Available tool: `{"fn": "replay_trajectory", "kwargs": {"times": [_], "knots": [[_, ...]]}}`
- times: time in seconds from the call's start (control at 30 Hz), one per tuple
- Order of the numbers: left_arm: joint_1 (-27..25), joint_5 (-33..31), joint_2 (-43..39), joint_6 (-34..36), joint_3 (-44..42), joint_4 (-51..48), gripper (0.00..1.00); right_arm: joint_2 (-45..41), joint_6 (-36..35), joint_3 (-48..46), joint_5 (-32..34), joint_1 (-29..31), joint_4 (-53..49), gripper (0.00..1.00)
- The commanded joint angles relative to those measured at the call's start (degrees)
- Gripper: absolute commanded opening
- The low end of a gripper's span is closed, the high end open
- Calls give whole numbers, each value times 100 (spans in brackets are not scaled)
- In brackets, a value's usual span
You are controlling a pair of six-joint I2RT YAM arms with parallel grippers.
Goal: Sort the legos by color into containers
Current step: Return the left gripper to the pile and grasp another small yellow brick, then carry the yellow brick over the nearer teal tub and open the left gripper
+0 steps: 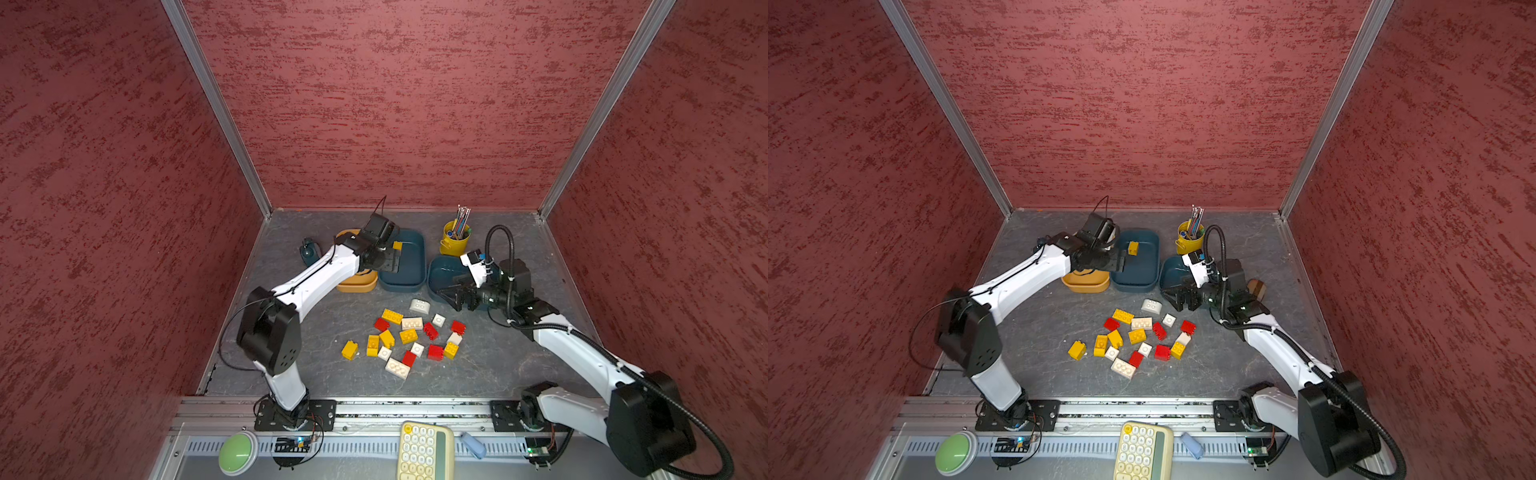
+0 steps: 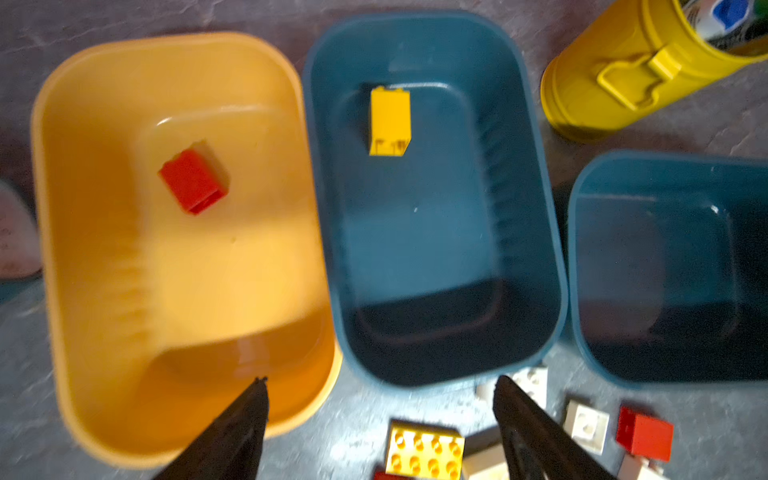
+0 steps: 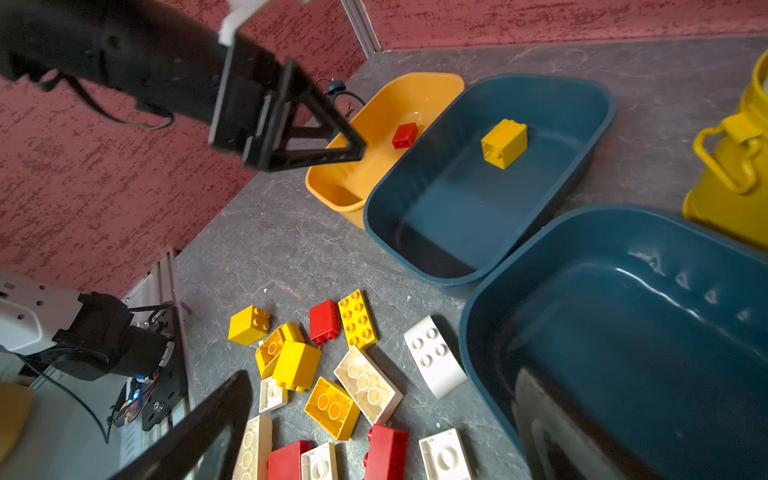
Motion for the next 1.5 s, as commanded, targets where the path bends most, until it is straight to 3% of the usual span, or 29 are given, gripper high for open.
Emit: {"fn": "replay_trajectory", "kwargs": {"times": [0.0,0.13,0.37,0.7,0.9,1.1,1.3,1.47], "knots": [[-172,-325,-578,-470,-832,-708,86,21,-140,196,-365,2,-112,99],[-553,-612,-1364,-1080,-1610,-1281,86,47,-226,192,-512,25,-210,99],[-1334,-434,-2182,-2265,-2913,-1509,87,65,-189,192,-712,114,-261,99],[-1603,-299,-2434,-2503,-4104,-870,84,-271,-89,44,-754,587,-527,99],[-1513,-418,-2269,-2229,-4299,-336,74,-392,50,-136,-614,828,-556,99],[-1302,-327,-2126,-2012,-4420,121,55,-401,79,-143,-471,950,-615,99],[-1222,-270,-2141,-1986,-4348,-39,33,-453,116,-177,-387,973,-651,99],[-1201,-268,-2329,-1952,-3763,-529,32,-498,145,-116,-72,960,-714,99]]}}
